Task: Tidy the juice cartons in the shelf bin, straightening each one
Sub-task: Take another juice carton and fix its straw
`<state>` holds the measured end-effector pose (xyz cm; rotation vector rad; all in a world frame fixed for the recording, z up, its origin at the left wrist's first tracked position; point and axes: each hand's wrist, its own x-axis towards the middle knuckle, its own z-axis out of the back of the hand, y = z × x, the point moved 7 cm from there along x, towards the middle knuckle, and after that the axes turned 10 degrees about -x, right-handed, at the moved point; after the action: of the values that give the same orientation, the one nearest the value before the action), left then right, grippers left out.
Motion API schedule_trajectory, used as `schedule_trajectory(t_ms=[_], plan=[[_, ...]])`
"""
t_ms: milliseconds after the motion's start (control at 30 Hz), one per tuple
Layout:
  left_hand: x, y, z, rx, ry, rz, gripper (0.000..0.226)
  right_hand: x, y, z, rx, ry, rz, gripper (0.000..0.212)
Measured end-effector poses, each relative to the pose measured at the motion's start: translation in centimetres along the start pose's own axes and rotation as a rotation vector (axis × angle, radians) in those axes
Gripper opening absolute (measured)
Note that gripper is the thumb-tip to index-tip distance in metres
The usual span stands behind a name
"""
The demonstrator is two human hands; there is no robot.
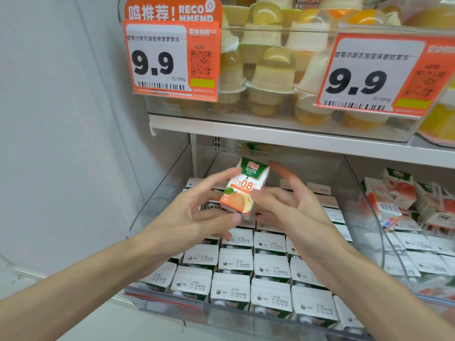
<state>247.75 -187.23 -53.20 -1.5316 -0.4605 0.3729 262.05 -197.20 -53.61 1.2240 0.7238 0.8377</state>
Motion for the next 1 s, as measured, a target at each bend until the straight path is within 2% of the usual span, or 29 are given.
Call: schedule_trajectory(t_ms=[167,300,433,567,800,933,1000], plan=[[0.0,-0.3,0.1,0.035,-0.034,-0.038,0.061,0.0,0.7,0.3,-0.094,-0.037,0.056,0.044],[0.2,0.1,0.8,0.061,-0.092,-0.035,0.061,0.0,0.8,0.3,-0.113,-0.027,0.121,0.042],[0.4,0.1,0.9,0.057,-0.057,-0.031,0.050,-0.4,1.5,-0.3,-0.297,-0.039,0.337,0.041],[0.3,0.2,0.7,0.111,-0.046,-0.045,0.050,-0.6,1.9,-0.6,-0.345,-0.049,0.464,0.035],[0.3,0.1,0.8,0.122,-0.083,-0.044,0.058,-0.5,1.9,-0.6,-0.369,-0.068,0.491,0.037],[0.1,-0.4,1.5,0.245,-0.247,-0.104,0.067,-0.4,1.6,-0.2,-0.386,-0.163,0.436,0.043],[0.1,-0.1,1.3,0.237,-0.276,-0.099,0.071,-0.6,1.5,0.0,-0.391,-0.227,0.412,0.045]])
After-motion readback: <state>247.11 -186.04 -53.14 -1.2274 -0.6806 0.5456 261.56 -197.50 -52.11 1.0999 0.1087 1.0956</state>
